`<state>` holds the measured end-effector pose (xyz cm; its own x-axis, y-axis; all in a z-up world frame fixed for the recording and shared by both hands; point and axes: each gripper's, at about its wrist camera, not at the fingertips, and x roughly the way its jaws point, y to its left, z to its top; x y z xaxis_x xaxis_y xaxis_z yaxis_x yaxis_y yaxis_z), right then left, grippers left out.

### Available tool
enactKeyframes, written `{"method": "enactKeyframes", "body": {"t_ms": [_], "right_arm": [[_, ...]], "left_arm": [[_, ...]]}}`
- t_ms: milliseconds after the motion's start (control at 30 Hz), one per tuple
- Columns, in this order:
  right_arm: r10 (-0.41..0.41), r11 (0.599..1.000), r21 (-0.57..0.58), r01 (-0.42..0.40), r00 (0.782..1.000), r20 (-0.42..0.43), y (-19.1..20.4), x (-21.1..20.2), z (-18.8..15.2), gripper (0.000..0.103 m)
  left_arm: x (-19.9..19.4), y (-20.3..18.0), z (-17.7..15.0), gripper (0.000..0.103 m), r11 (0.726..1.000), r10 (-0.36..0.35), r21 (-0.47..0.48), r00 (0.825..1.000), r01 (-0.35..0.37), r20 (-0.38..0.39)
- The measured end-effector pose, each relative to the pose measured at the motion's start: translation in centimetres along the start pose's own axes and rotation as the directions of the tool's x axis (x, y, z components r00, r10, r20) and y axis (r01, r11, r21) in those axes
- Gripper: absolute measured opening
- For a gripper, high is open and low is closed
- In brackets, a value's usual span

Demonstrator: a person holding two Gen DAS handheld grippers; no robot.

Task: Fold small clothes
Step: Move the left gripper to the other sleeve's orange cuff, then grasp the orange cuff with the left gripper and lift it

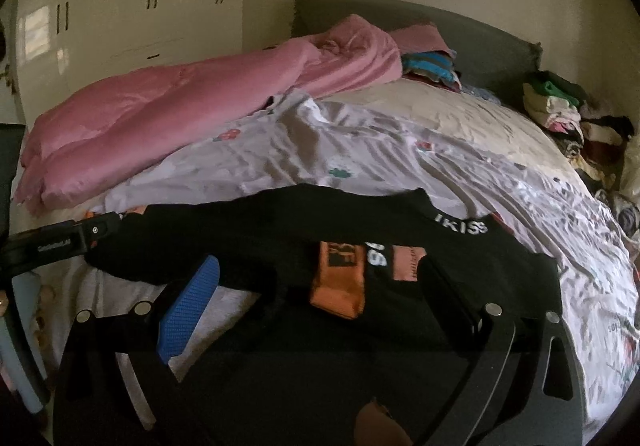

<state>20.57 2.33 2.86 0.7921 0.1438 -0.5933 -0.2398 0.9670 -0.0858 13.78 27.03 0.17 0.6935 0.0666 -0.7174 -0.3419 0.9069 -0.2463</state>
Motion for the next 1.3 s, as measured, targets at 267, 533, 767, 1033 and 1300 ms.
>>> {"method": "enactKeyframes", "body": {"t_ms": [267, 533, 767, 1033, 1300], "right_arm": [[0.021, 0.997, -0.069, -0.021, 1.000, -0.002, 3.2, 1.2, 0.9, 0.098], [0.062, 0.991, -0.120, -0.064, 0.998, -0.024, 6.0, 2.7, 1.1, 0.099], [0.099, 0.985, -0.135, -0.103, 0.994, -0.037, 7.8, 3.4, 0.9, 0.098], [0.115, 0.987, -0.106, -0.122, 0.991, -0.064, 7.6, 4.3, 0.0, 0.098], [0.109, 0.993, -0.041, -0.112, 0.991, -0.076, 5.6, 4.4, -0.6, 0.098]], "left_arm": [[0.5, 3.4, 0.2, 0.093, 0.996, 0.041, -0.075, 0.999, -0.042, -0.013], [1.0, 6.7, 0.5, 0.093, 0.986, 0.090, -0.136, 0.996, -0.092, -0.023], [1.9, 10.0, 0.5, 0.093, 0.971, 0.083, -0.220, 0.995, -0.094, -0.058], [3.5, 11.0, 0.1, 0.057, 0.962, 0.024, -0.268, 0.997, -0.042, -0.072], [4.1, 9.9, 0.1, 0.012, 0.953, -0.090, -0.293, 0.995, 0.073, -0.043]]}}
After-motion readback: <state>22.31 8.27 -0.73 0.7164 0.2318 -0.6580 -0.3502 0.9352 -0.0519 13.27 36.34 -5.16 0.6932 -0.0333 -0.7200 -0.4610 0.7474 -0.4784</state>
